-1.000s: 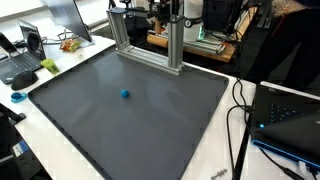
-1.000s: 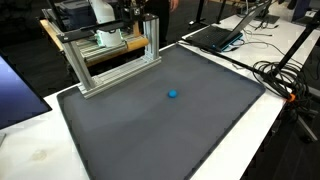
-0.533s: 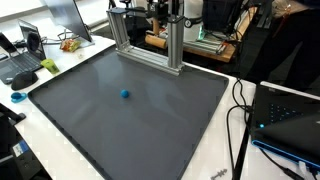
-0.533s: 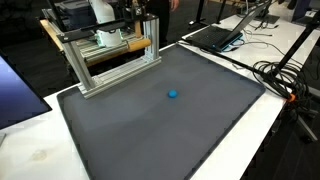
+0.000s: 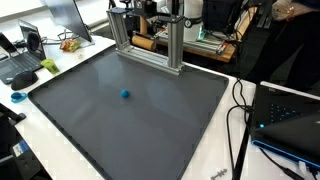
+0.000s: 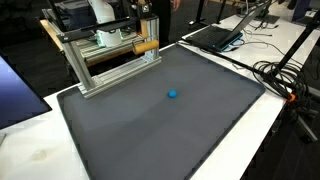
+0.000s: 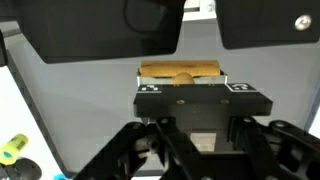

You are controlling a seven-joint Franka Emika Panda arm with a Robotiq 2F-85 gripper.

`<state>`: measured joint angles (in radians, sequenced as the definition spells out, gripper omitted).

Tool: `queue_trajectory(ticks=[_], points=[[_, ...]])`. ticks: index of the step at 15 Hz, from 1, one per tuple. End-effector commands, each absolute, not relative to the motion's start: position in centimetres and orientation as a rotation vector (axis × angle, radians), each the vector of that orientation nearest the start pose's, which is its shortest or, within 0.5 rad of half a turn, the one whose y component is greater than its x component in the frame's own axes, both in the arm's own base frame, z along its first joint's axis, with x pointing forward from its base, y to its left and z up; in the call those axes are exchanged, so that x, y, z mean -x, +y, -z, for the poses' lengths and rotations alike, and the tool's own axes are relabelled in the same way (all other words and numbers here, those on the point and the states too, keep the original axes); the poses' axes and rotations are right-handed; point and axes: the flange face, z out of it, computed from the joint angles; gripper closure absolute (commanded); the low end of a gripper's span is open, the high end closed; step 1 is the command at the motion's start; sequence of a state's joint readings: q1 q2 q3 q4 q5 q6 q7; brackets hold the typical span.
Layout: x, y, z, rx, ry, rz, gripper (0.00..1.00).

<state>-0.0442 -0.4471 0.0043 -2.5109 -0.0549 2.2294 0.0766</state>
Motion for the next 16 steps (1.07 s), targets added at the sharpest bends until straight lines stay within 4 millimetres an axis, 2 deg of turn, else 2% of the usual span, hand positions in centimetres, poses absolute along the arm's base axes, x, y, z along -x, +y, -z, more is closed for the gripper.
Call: queue_trajectory(ticks=[1,6,9,10,12,15,16], points=[[-47.0,-2.9,-46.3,3.182,0.181,0.327,0.78],[-53.3,-2.5,-45.1,3.187,0.154,0.364,0.78],[-56.8,-2.8,-43.3,3.194,0.142,0.315,0.78],[-54.0,-2.7,-43.5,3.181,0.135,0.316,0.53],[-55.8,-2.8,-42.4,3.183,0.135,0.296,0.53],[-56.6,-2.8,-42.0,3.183,0.135,0.29,0.53],[-56.7,-2.8,-42.1,3.183,0.135,0.293,0.78]])
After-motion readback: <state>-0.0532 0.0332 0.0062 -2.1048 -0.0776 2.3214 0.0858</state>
